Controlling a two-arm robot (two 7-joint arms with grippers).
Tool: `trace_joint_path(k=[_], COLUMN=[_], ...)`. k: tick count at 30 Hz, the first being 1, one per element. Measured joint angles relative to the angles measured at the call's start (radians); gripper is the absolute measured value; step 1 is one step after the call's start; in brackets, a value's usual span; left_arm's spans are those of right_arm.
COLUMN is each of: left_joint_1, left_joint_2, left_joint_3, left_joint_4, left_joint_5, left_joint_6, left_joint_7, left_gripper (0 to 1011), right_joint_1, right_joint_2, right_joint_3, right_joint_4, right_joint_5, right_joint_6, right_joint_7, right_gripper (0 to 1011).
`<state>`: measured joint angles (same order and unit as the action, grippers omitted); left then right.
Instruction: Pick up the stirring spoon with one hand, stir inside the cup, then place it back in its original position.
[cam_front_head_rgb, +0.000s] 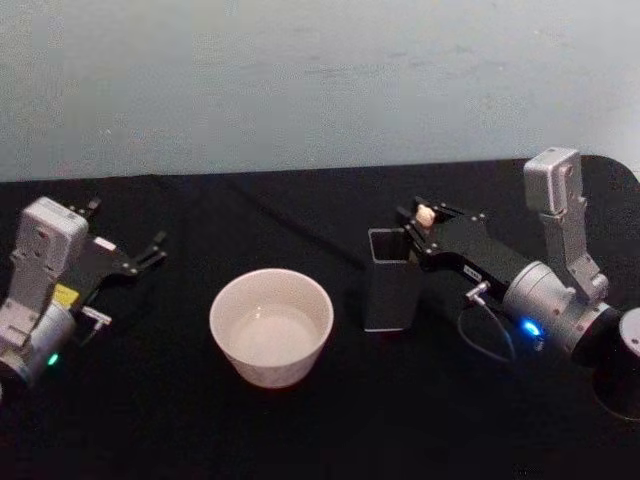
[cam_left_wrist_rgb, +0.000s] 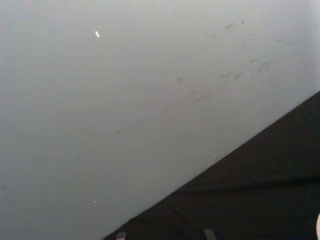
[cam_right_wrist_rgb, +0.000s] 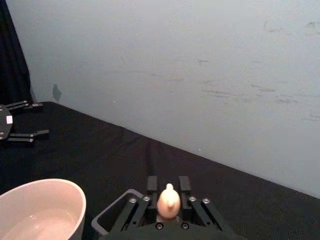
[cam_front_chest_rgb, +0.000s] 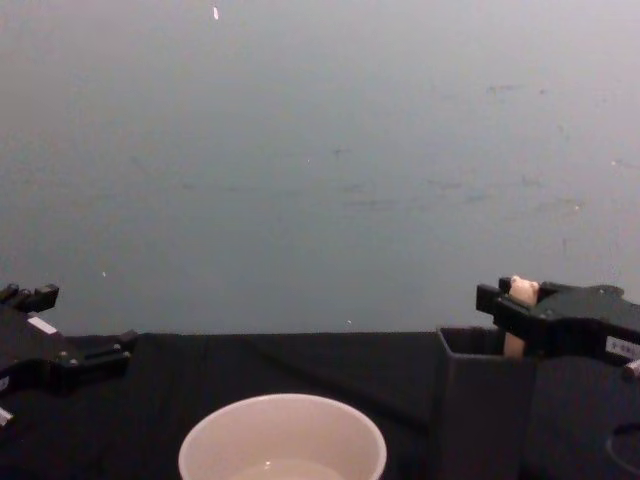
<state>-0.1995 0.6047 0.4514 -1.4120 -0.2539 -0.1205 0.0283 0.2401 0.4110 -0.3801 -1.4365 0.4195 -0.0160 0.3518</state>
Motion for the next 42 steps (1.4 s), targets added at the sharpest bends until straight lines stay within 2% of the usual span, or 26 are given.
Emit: trace_joint_path(k=[1,4,23,37,42], left_joint_1=[0.0,0.0,0.0,0.0,0.0], left_joint_2=[0.0,0.0,0.0,0.0,0.0], left_joint_3=[0.0,0.0,0.0,0.0,0.0], left_joint_4=[0.0,0.0,0.0,0.0,0.0], left_joint_5=[0.0,0.0,0.0,0.0,0.0], left_joint_6=[0.0,0.0,0.0,0.0,0.0], left_joint_7=[0.0,0.0,0.0,0.0,0.0], left_gripper=[1001,1001,1001,1001,1001], right_joint_1=[0.0,0.0,0.001,0.017,0.033], right_joint_2=[0.0,0.0,-0.038,-0.038,-0.045], right_joint_3=[0.0,0.0,0.041,0.086,0.09], right_joint_4=[0.0,0.0,-0.032,-0.102,-0.105], right_joint_5=[0.0,0.0,-0.004,0.057,0.065], right_joint_6=[0.0,0.0,-0.023,-0.083,-0.111], right_joint_7=[0.0,0.0,0.048,0.098,0.107], right_gripper=[243,213,212,212,212])
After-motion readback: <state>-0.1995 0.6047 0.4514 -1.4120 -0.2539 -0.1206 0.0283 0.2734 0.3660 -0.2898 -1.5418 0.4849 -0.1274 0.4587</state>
